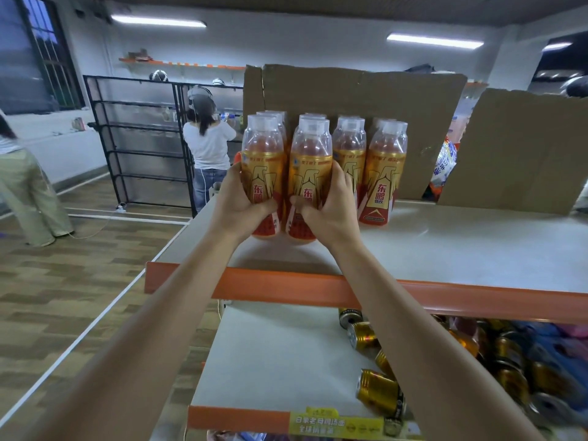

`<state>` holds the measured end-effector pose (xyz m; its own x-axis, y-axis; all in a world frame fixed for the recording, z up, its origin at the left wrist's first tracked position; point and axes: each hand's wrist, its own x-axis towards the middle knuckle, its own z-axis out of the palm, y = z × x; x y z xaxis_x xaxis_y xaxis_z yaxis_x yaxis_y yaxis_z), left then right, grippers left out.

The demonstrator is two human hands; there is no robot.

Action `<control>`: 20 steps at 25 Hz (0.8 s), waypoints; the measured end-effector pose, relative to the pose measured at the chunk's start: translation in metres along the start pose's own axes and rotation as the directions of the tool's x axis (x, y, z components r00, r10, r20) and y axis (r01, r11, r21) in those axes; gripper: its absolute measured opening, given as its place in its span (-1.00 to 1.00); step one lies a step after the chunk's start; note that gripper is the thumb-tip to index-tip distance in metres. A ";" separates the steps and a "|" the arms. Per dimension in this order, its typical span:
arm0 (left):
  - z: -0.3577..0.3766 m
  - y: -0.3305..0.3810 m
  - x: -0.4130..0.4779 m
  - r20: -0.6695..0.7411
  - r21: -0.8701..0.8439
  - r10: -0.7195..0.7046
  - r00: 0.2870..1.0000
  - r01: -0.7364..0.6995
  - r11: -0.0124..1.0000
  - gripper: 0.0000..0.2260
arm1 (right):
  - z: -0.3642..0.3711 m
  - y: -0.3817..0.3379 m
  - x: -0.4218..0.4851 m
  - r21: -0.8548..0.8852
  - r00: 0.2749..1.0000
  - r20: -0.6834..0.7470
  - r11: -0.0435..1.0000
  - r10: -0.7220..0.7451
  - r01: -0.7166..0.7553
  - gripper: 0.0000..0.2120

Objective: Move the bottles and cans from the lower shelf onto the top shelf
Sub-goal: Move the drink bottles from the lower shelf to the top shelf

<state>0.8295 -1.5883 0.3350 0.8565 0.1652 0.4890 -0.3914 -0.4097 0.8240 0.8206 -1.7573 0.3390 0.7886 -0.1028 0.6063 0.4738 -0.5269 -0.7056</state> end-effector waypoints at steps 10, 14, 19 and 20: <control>-0.002 0.015 -0.008 0.026 0.127 -0.006 1.000 0.003 0.992 -0.26 | 0.004 0.008 0.003 0.078 1.000 0.001 0.997 0.008 -0.008 -0.21; -0.003 0.012 -0.006 0.020 0.127 -0.023 1.000 0.020 0.992 -0.26 | 0.003 0.006 0.002 0.106 0.999 0.009 0.993 0.043 -0.044 -0.18; -0.010 0.008 -0.012 0.040 0.173 -0.005 0.999 -0.002 0.985 -0.35 | -0.017 -0.010 -0.015 0.167 0.987 0.068 0.974 0.143 -0.152 -0.33; -0.013 0.018 -0.021 0.034 0.201 0.008 0.999 -0.014 0.979 -0.36 | -0.027 -0.015 -0.023 0.148 0.986 0.071 0.976 0.150 -0.159 -0.37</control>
<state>0.8000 -1.5875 0.3428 0.8644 0.1315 0.4854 -0.3279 -0.5843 0.7423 0.7852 -1.7700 0.3455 0.8765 -0.1205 0.4660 0.3950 -0.3733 -0.8394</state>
